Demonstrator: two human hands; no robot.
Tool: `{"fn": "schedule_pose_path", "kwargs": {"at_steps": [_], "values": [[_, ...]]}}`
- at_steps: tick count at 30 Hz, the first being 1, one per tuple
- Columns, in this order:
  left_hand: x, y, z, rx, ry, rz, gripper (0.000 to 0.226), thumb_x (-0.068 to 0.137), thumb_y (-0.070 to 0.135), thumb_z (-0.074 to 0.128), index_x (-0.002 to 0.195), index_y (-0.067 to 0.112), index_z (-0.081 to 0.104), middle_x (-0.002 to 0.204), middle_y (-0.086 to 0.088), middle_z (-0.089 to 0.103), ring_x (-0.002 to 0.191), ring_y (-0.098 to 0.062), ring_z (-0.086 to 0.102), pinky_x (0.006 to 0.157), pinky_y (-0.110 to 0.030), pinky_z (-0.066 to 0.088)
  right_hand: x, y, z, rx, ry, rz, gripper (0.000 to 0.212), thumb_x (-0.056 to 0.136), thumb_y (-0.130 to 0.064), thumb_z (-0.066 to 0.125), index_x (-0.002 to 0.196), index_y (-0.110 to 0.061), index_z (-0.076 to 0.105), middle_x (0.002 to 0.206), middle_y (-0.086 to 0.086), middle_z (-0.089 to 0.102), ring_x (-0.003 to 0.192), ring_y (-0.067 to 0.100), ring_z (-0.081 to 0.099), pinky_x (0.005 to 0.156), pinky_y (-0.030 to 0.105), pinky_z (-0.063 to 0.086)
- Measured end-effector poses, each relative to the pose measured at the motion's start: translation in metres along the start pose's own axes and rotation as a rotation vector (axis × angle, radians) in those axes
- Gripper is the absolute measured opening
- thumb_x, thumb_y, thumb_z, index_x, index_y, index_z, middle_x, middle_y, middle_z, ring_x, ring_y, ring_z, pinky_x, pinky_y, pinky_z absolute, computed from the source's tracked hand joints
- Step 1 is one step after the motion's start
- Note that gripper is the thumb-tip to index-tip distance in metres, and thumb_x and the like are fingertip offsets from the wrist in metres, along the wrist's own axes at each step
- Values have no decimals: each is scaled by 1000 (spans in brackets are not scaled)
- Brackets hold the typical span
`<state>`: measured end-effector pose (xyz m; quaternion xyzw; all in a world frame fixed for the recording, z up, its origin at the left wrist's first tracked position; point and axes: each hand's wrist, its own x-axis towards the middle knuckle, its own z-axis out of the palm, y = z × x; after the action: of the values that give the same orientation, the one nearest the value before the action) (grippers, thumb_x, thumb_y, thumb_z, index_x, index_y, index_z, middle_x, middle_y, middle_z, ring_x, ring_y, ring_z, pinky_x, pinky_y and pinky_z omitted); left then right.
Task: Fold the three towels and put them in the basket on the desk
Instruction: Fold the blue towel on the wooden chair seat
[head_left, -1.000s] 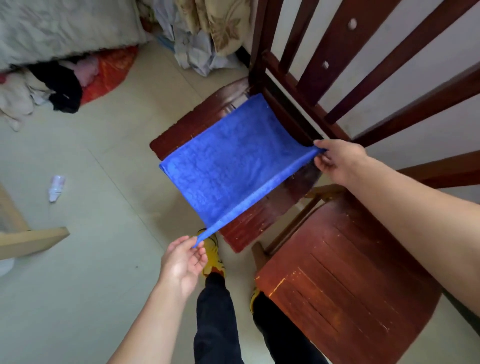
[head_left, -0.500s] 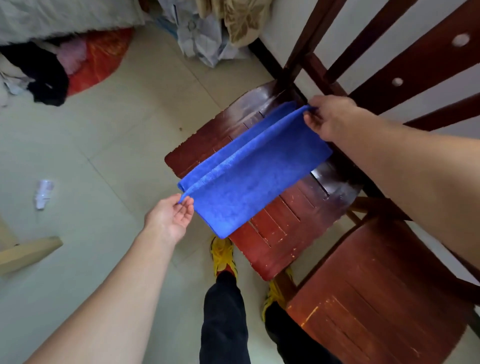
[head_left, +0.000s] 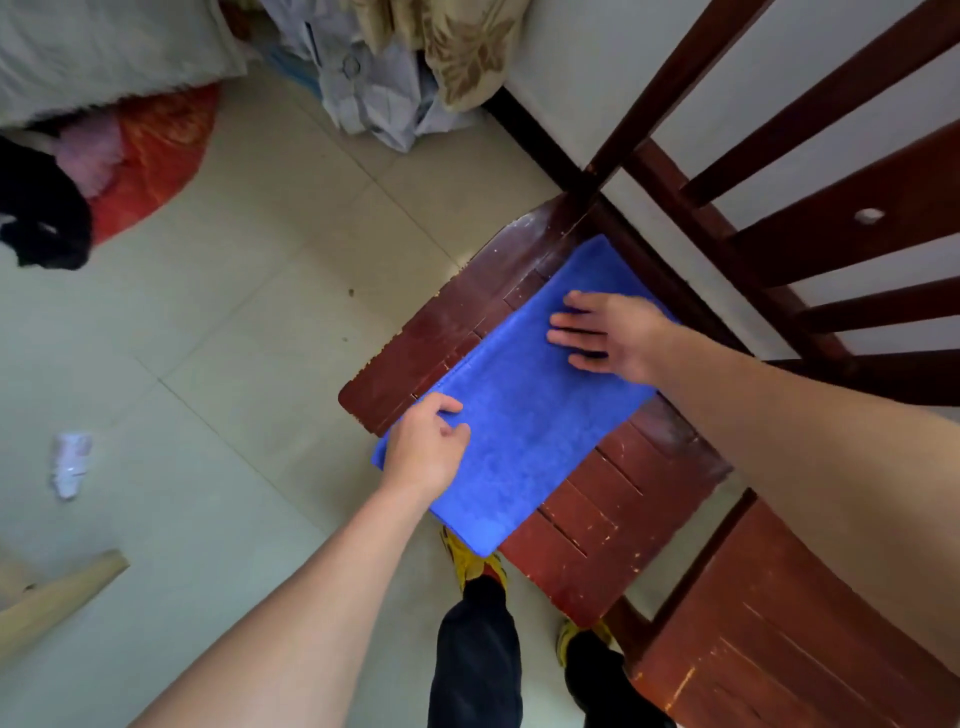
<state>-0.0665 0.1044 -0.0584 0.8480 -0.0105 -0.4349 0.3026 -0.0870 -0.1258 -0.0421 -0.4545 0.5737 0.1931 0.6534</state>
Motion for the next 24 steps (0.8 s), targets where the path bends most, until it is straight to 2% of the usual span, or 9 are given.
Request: {"fn": "schedule_pose_path", "kwargs": {"at_steps": [2,5,7,8,10,13,15,19,24], "values": [[5,-3,-3,39,-22,-8,22,88,17,66,108,17,57,64,6,49,71,-16,52,56,-23,37,11,-15,-19,196,136,-91,13,99,-25,47,108,-24,57,98,-3,69,84,11,70,70,29,50],[2,2,-3,95,-62,-4,27,87,18,67,109,19,52,67,4,49,72,-18,54,60,-24,40,10,-25,-29,316,326,-209,11,95,-20,52,100,-24,61,100,-3,69,86,10,70,70,28,52],[-7,6,2,226,-53,68,29,88,18,63,114,18,51,79,0,55,85,-24,58,71,-33,47,-2,-13,-23,367,391,-232,11,91,-17,56,98,-22,63,93,-3,69,81,10,69,68,26,52],[-12,7,8,303,-45,134,27,89,19,60,115,19,53,89,-2,59,93,-25,58,77,-36,47,-8,-1,-19,378,381,-209,10,91,-17,58,98,-20,63,87,-2,69,76,10,69,66,26,52],[-29,8,28,393,-84,245,20,90,20,54,110,21,57,100,-1,64,98,-24,58,76,-35,45,-19,29,-14,363,232,-87,6,93,-20,57,97,-18,62,80,-2,68,69,10,67,64,25,51],[-52,-6,56,426,-291,188,17,88,24,57,103,25,63,95,-2,69,97,-25,61,76,-33,47,-17,61,-31,362,59,52,12,97,-26,52,93,-19,60,79,-3,72,70,10,70,65,24,49],[-57,-20,64,397,-345,124,14,86,22,59,98,23,65,88,-2,69,94,-25,62,79,-33,49,-6,62,-59,538,143,28,16,99,-26,46,90,-17,57,74,-3,74,64,10,72,65,23,49],[-59,-27,66,384,-311,140,11,84,13,58,85,14,70,80,-8,71,86,-27,64,76,-33,49,7,55,-97,797,279,-103,18,101,-25,43,90,-16,53,91,0,70,65,10,73,60,22,54],[-58,-42,62,241,-278,-94,13,82,11,58,71,12,63,73,-8,69,85,-30,67,79,-38,56,1,57,-98,831,233,-140,17,100,-26,43,101,-17,58,100,-1,67,88,11,68,72,25,52]]}}
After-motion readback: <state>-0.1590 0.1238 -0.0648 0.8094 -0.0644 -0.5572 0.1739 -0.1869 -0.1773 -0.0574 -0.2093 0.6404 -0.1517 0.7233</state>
